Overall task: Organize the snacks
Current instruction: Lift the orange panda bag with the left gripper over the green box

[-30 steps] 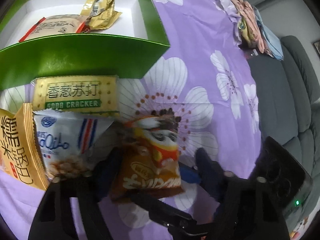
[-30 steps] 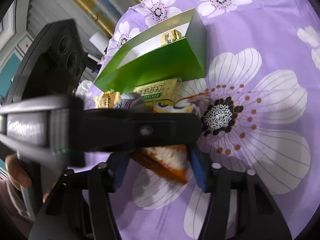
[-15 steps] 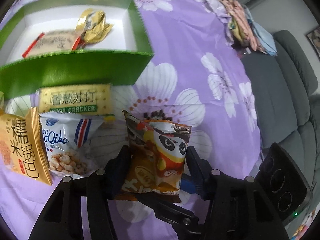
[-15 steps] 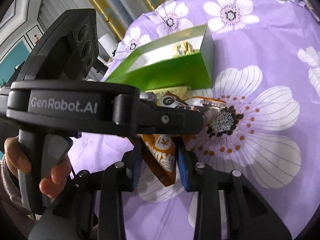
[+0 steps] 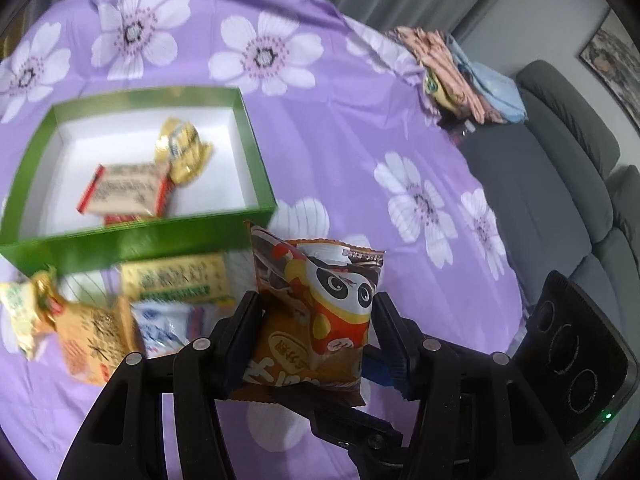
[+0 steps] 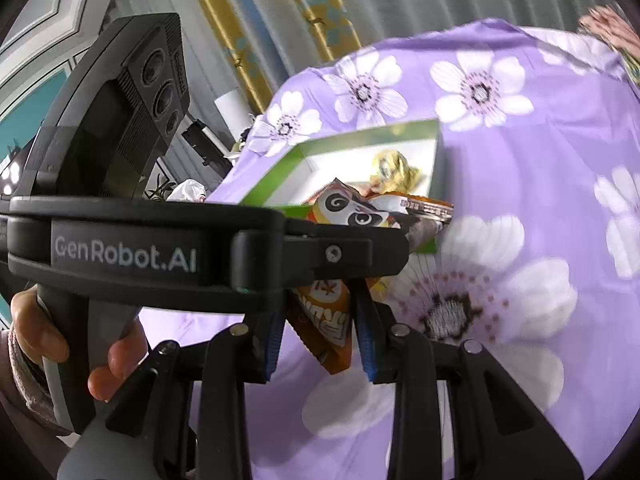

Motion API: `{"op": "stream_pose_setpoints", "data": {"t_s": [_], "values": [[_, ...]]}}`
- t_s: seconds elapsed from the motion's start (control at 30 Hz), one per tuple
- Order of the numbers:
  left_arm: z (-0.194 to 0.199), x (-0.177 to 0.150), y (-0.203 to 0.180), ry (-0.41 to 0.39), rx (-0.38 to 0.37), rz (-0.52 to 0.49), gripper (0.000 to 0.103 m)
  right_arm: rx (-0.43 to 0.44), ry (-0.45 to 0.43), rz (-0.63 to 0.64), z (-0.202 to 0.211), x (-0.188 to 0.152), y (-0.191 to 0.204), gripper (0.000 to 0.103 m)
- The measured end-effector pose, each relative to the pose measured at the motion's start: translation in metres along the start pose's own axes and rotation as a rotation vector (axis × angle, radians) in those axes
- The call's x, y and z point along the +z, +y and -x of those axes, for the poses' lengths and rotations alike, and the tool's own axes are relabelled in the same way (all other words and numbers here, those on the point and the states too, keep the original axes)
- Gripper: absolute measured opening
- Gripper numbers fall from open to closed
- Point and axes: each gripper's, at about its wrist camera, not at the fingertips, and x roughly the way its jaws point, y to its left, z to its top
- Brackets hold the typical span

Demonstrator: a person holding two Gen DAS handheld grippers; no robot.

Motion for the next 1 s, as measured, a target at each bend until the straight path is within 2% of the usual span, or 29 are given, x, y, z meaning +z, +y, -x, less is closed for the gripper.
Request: {"op": "stream_pose_setpoints", "data": {"t_s": [0.33,0.53,0.77,1.0], "values": [[0.028,0.042,0.042,-0.091,0.034,0.028,0.057,0.034,-0.01,0.097,-0.039,0.051,0.02,0.033],[0.033,0.065,0.081,-0.125,0.048,0.091,0.057,0.058,0.002,0.112,-0.073,0.075,0.027,0.033],[0.025,0.085,0.118,-0.126,0.047,0.149,0.057,0.058,0.045,0.117,-0.113,0.096,0.028,0.033],[-0.001,0.095,0.147,-0.079,0.057,0.193,0.057,0.038,0.106,0.079,-0.149,0.099,0.022,0.033]]}}
